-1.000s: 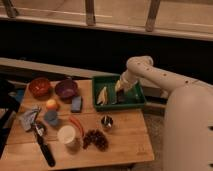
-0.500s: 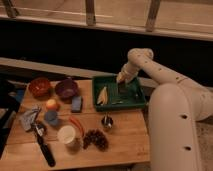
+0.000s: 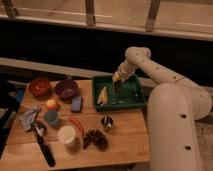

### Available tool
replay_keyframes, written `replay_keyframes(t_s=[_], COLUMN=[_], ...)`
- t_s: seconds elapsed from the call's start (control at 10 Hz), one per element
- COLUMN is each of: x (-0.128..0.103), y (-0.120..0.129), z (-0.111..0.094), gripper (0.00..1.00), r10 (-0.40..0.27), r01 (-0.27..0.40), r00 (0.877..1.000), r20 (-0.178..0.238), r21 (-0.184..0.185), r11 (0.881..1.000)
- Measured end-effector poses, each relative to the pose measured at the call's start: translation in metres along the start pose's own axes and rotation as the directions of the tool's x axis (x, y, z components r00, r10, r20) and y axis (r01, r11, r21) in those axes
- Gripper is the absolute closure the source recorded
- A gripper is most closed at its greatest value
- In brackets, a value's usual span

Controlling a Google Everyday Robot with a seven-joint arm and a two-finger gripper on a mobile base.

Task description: Wipe tray with eraser

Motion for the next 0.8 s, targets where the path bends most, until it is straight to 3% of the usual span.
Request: replay_keyframes(t_s=[0.2,0.4,0.6,0.8], x=[0.026,0.046,0.047,0.03], y=[0.018,0.022,0.015,0.0], z=[-0.001,-0.003,-0.004,-0.003], gripper=[1.0,1.0,1.0,1.0], r10=[-0.031,-0.024,-0.004,0.015], r01=[0.031,0.025,0.006,-0.013], r00=[0.999,0.999,0.999,0.999], r20=[-0.025,-0.046,-0.043,-0.033], r21=[-0.001,0.02,0.045,0.072], r11=[1.0,0.999,0.999,0.997])
